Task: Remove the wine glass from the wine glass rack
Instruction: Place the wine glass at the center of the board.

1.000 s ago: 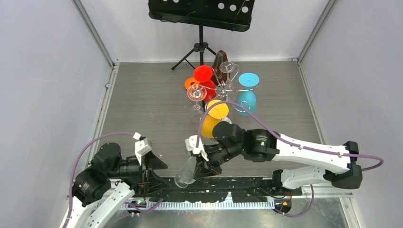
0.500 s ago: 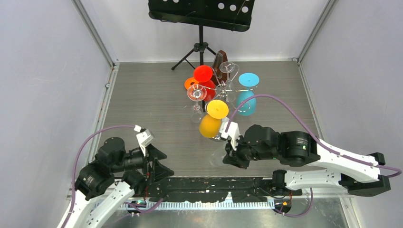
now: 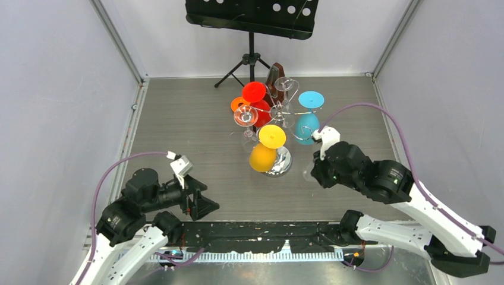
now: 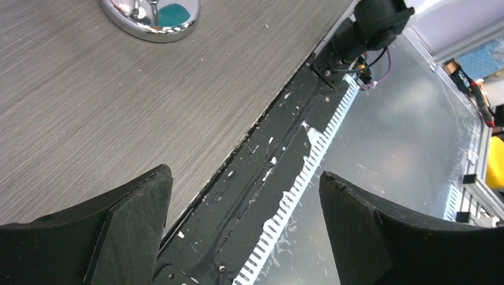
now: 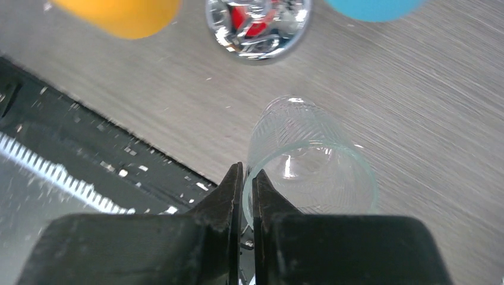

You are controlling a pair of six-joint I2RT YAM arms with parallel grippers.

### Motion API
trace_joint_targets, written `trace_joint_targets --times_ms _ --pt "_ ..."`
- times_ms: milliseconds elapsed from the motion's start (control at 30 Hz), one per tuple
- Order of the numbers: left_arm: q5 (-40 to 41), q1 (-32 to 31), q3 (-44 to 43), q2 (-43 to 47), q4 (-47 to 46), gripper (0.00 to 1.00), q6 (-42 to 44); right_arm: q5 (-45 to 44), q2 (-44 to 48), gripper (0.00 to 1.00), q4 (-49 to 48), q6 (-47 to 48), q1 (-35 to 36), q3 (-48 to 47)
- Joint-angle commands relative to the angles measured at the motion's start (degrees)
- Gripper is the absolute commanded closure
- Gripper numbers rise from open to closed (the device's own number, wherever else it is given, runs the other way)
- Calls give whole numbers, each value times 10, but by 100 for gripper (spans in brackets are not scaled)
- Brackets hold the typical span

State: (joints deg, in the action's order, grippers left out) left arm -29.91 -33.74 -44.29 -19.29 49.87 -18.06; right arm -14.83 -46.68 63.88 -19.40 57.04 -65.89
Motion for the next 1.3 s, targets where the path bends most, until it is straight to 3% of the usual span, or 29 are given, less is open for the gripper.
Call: trace_joint_targets --times_ms 0,400,633,1267 --pt "46 2 -3 -5 -32 9 -8 -61 27 94 -28 5 -64 3" --pt "125 2 6 -13 -49 9 -1 1 -7 94 -128 56 -322 24" --pt "130 2 19 5 -56 9 -11 55 -100 94 -209 60 -448 10" --pt "143 2 22 10 -53 9 -14 92 -429 94 -261 81 -562 -185"
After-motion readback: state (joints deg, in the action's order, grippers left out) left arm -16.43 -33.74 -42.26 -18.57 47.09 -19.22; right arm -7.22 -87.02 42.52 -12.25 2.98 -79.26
